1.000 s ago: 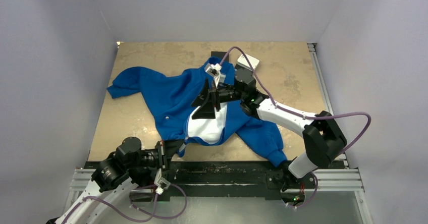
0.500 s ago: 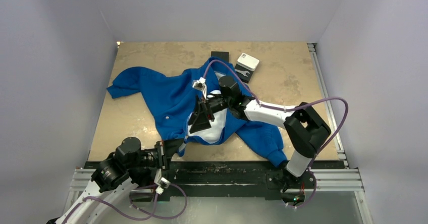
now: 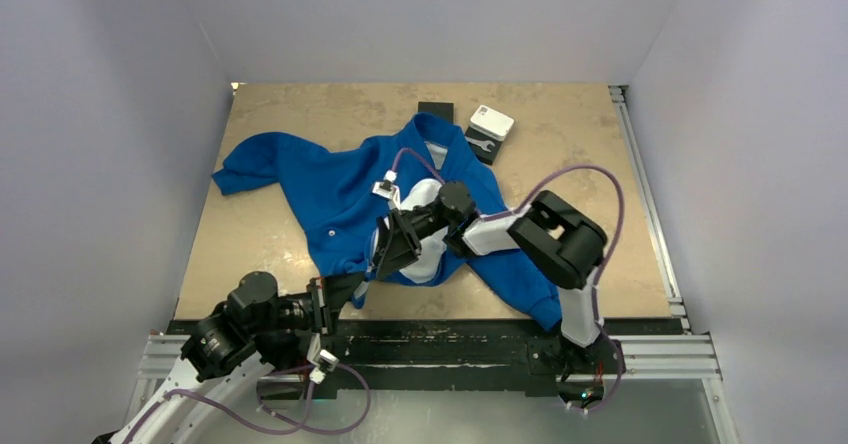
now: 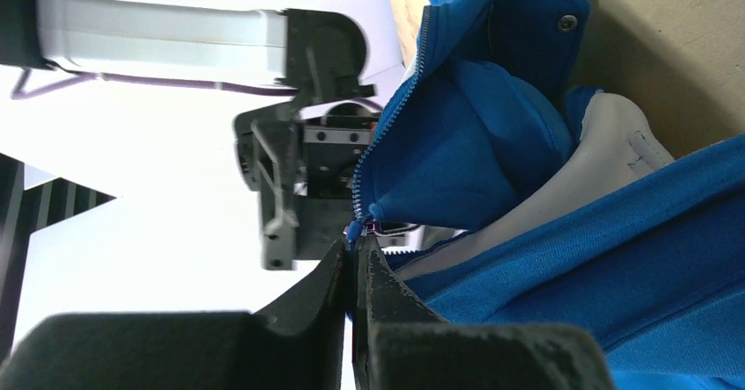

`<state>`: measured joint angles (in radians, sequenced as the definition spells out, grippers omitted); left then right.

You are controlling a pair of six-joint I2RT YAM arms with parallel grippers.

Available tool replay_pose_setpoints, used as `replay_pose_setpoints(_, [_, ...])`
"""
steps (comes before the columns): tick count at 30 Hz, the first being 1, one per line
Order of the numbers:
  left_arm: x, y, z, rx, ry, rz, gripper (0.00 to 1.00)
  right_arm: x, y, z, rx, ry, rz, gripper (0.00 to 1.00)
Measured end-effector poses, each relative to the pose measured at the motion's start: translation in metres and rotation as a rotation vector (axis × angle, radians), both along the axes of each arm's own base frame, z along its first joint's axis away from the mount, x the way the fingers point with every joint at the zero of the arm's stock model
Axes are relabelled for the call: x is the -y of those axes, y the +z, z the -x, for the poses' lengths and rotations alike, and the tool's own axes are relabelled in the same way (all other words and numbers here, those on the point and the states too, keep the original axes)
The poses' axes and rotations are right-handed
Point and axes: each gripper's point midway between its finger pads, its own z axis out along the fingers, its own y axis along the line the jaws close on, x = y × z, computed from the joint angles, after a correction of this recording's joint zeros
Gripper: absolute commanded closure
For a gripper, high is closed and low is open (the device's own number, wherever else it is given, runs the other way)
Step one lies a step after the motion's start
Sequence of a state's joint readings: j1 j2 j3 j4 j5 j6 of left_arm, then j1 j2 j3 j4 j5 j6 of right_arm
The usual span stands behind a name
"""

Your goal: Zip up the jacket

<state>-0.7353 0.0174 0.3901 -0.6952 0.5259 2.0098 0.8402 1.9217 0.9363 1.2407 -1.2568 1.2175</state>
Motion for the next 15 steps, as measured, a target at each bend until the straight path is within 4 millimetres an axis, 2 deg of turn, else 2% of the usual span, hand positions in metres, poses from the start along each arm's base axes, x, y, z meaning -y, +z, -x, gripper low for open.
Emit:
replay_pose_setpoints(2, [0.0, 0.0, 0.0, -0.001, 0.0, -0.001, 1.0, -0.003, -0.008, 0.0, -0.126, 0.031, 0.06, 0.18])
replay_pose_setpoints(5, [0.0, -0.002, 0.0, -0.007, 0.0, -0.006, 1.0, -0.007, -0.024, -0.003, -0.268, 0.049, 0.148, 0.3])
replay_pose_setpoints(7, [0.0, -0.003, 0.0, -0.009, 0.0, -0.008, 1.0, -0.007, -0.023, -0.004, -0.311, 0.056, 0.172, 0.34])
replay_pose_setpoints(11, [0.0, -0.001, 0.0, -0.004, 0.0, -0.003, 1.0, -0.006, -0.011, -0.008, -0.316, 0.06, 0.154, 0.28])
replay_pose_setpoints(15, [0.0, -0.001, 0.0, -0.004, 0.0, -0.003, 1.0, -0.005, -0.006, -0.015, -0.322, 0.046, 0.148, 0.29])
